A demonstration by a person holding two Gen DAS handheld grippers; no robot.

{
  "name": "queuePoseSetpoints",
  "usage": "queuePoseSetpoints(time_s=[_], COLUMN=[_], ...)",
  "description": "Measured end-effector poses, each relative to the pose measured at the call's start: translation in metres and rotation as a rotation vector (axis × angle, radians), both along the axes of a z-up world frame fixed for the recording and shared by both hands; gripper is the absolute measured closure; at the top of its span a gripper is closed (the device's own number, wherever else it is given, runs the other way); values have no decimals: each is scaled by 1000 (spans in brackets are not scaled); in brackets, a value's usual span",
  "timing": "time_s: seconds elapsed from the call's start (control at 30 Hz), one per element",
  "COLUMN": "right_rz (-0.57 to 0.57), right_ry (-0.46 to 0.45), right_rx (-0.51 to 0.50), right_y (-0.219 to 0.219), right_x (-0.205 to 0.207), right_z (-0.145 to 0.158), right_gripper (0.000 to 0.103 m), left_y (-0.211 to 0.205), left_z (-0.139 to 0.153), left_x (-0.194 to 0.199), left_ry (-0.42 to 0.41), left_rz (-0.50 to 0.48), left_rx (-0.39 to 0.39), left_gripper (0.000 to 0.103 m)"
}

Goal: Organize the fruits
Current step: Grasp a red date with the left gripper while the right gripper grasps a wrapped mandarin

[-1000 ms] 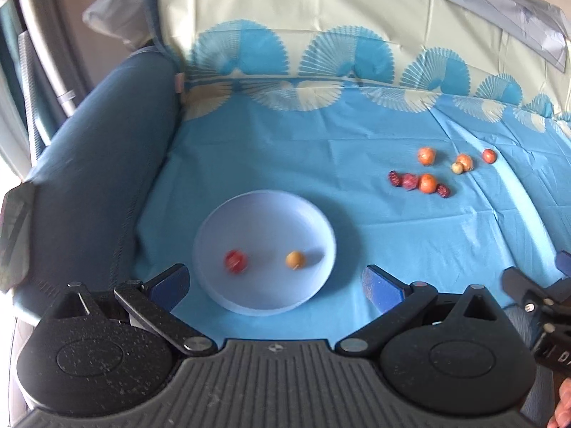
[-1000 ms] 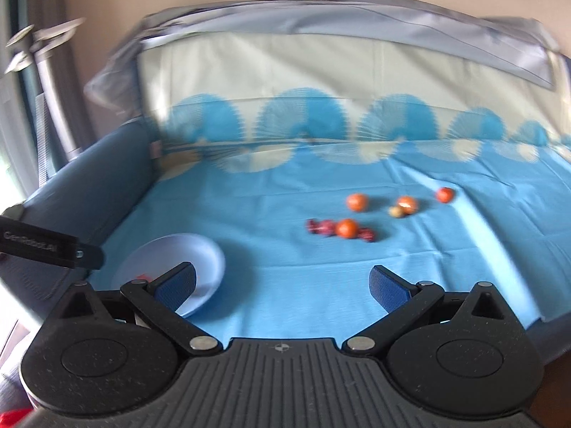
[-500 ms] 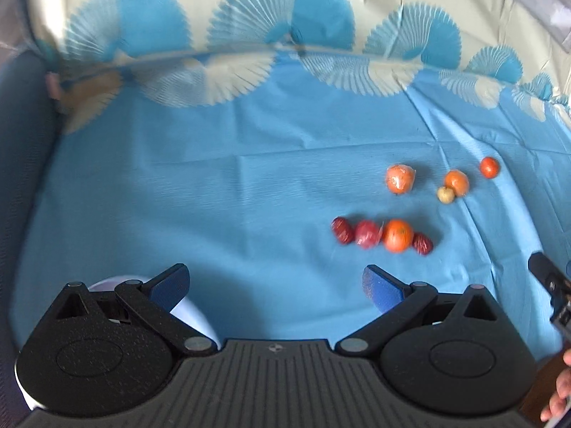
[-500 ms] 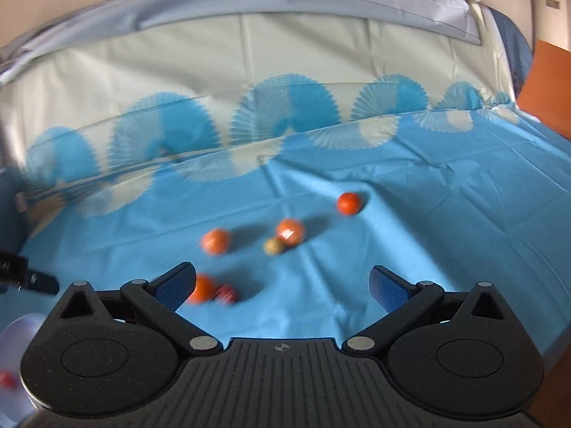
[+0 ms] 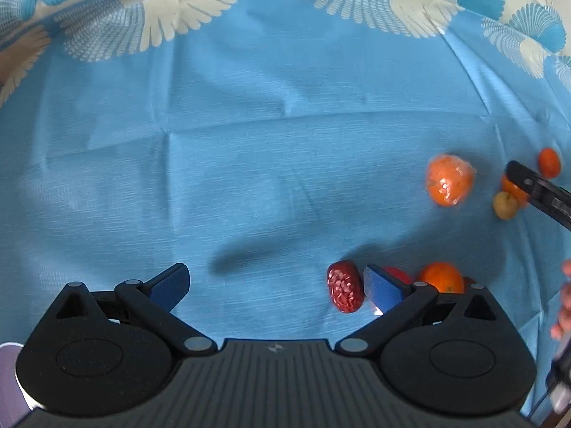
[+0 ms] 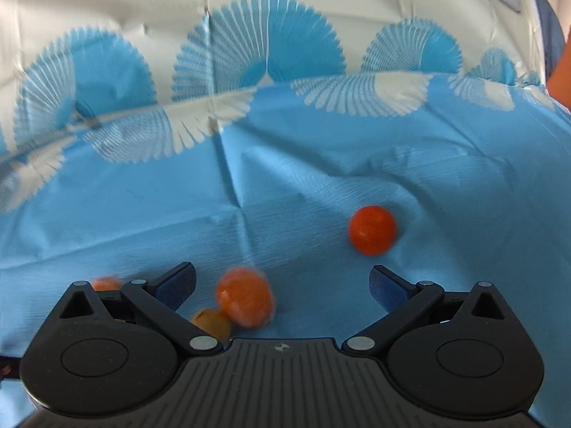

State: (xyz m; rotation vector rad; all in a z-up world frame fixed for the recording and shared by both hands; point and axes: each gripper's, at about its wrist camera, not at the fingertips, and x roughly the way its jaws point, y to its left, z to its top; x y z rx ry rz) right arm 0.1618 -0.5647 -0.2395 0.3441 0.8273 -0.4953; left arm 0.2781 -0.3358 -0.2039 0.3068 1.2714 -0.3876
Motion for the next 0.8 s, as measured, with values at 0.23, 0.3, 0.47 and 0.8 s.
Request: queuePoseSetpoints(time_s=[0.23, 0.3, 0.47, 0.8], right_rz=[6, 44, 131, -34], right_ry=[14, -9, 5, -168], right_rx=[5, -6, -46, -106], right_y=[-5, 0, 16, 12], right_x=[-18, -20, -9, -83], right_z=[-11, -8, -1, 70], right_gripper=[11, 35, 67, 67], left_y=[24, 23, 12, 64], left_z=[-7, -2, 13, 96], left_x=[1, -2, -18, -69], left_ry=[15, -17, -55, -197], left_rz=[26, 11, -156, -111], left_rx=[16, 14, -34, -155], left_gripper=[1, 11, 82, 82])
